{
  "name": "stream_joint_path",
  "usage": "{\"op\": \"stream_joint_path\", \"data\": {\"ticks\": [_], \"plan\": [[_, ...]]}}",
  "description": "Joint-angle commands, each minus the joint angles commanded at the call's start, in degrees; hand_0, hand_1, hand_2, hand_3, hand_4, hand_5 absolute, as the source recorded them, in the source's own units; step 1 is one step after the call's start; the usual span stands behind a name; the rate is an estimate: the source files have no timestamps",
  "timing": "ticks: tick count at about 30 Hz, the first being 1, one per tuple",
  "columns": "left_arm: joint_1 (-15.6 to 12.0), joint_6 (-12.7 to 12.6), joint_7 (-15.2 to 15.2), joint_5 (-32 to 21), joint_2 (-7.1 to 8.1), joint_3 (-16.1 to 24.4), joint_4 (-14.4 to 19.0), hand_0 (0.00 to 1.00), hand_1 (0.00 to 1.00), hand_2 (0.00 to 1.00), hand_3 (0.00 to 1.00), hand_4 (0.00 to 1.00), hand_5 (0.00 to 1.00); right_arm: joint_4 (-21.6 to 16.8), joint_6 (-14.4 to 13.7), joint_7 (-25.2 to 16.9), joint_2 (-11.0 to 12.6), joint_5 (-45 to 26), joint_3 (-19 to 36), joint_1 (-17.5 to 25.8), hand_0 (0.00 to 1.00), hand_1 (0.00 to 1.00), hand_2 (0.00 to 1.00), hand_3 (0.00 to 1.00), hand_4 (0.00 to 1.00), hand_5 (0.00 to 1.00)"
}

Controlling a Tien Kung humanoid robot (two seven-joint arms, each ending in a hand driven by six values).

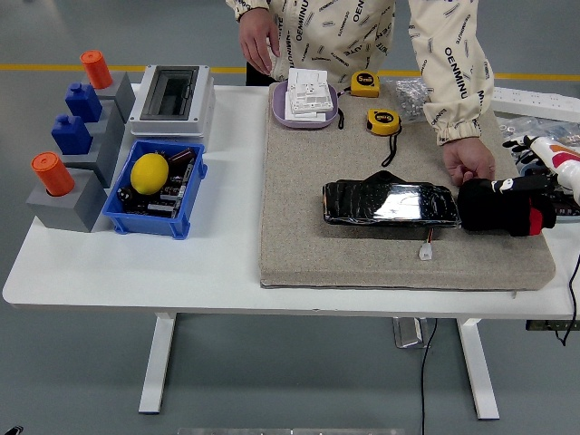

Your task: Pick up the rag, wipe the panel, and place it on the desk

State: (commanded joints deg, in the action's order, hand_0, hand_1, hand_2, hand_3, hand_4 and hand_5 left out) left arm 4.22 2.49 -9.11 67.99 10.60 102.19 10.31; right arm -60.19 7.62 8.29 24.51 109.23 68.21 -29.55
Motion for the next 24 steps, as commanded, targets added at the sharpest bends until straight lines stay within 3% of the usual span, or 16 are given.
{"op": "stream_joint_path", "data": {"ticks": [24], "plan": [[-0.3,0.1,0.0,0.0,0.05,-0.5,0.0,0.721,0.715,0.767,0.622,0.684,0.568,-0.1,0.1,0.1,-0.1,0.1,-0.5,0.3,0.784,0.74,0.833,0.851,0.998,0.51]]}}
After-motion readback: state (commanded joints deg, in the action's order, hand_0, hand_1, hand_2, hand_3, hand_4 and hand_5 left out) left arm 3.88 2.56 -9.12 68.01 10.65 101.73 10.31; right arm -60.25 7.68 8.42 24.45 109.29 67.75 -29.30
